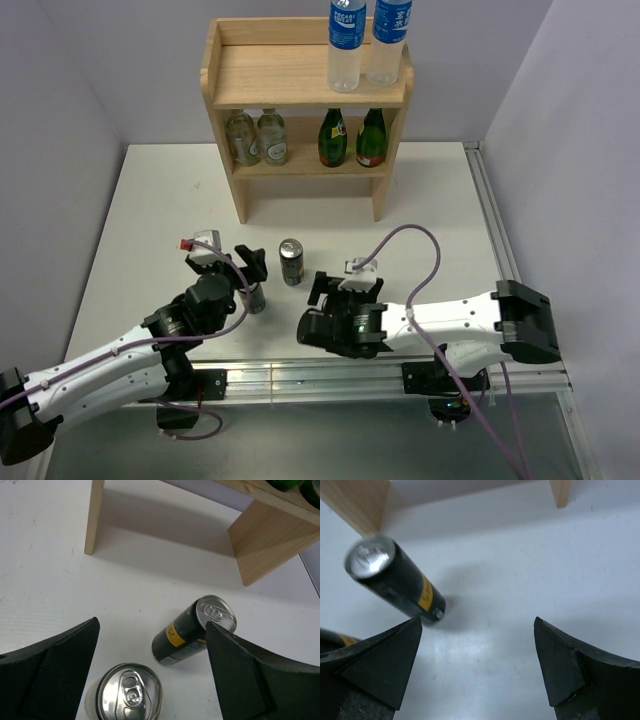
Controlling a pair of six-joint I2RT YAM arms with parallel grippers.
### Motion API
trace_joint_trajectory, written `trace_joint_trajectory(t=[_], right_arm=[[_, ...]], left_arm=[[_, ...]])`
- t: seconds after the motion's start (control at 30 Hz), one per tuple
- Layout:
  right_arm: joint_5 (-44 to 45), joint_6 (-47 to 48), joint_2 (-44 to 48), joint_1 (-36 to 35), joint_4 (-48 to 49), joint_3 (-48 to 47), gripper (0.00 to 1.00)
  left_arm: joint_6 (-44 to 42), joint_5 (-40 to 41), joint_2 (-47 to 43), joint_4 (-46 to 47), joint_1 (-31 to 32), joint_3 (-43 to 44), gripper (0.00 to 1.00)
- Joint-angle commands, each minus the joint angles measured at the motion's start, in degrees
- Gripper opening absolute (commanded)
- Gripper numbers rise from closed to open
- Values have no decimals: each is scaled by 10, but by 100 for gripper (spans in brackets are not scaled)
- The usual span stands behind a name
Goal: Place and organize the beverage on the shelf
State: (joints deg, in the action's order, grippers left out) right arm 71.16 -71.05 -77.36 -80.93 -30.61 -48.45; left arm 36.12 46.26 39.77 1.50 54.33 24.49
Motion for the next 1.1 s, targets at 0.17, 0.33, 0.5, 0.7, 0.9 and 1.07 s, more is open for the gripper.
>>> trace_joint_trajectory(t=[0.17,0.33,0.5,0.7,0.9,1.07], right_arm=[[50,-574,-110,-106,-519,-68,100],[32,-569,-81,-135,-492,-29,100],[19,-497,-18,-140,-417,26,100],[-2,-433,34,-140,-328,90,100],[-19,-428,25,-146,-303,108,100],[-24,-456,23,-153,-316,117,100]], left_arm=[[114,101,79,-117,116,52,95],[191,140,131,-184,154,76,95],[254,153,153,-221,170,70,95],[315,218,161,-350,204,131,95],[317,233,149,-412,221,180,95],[351,200,145,-406,235,146,95]])
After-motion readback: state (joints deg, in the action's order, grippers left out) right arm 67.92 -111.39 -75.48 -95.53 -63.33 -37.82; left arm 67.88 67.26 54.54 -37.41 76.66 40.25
